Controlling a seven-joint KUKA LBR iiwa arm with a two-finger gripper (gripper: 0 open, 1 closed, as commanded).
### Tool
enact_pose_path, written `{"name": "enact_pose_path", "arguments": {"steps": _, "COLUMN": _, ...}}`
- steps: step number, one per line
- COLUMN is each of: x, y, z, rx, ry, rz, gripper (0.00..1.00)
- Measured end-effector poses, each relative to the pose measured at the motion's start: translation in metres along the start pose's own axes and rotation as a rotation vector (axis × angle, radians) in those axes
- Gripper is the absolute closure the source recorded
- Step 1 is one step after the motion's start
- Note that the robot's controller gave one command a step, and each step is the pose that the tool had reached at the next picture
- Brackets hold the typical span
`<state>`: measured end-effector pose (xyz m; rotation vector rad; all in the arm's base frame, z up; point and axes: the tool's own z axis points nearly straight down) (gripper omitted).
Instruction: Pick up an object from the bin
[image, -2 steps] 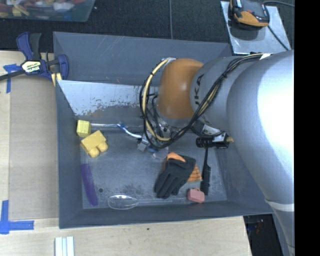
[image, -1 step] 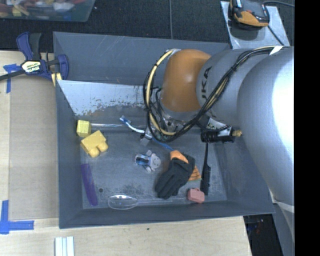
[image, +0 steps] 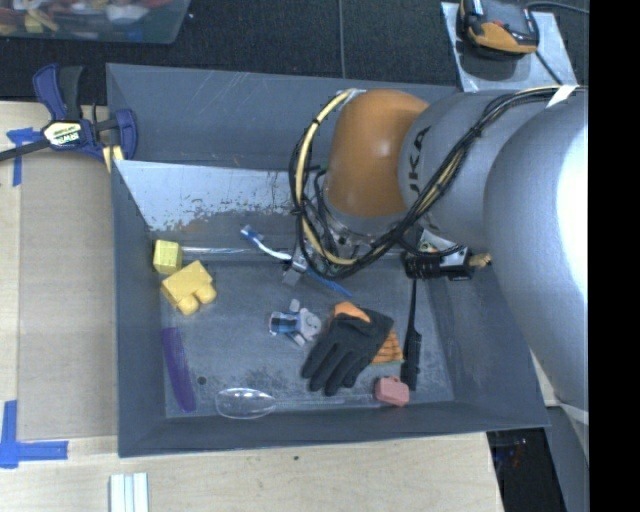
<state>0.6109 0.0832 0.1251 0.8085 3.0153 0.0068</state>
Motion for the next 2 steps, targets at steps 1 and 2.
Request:
{"name": "enact_pose_path", "arguments": {"steps": 1, "x": 0.001, "y": -0.001, "z": -0.01, "rx": 0.002, "ry": 0.003, "rz": 0.0, "gripper": 1.0}}
{"name": "enact_pose_path", "arguments": {"steps": 2, "x": 0.0, "y": -0.001, "z": -0.04, "rx": 0.004, "ry": 0.005, "rz": -0.001, "gripper": 1.0}}
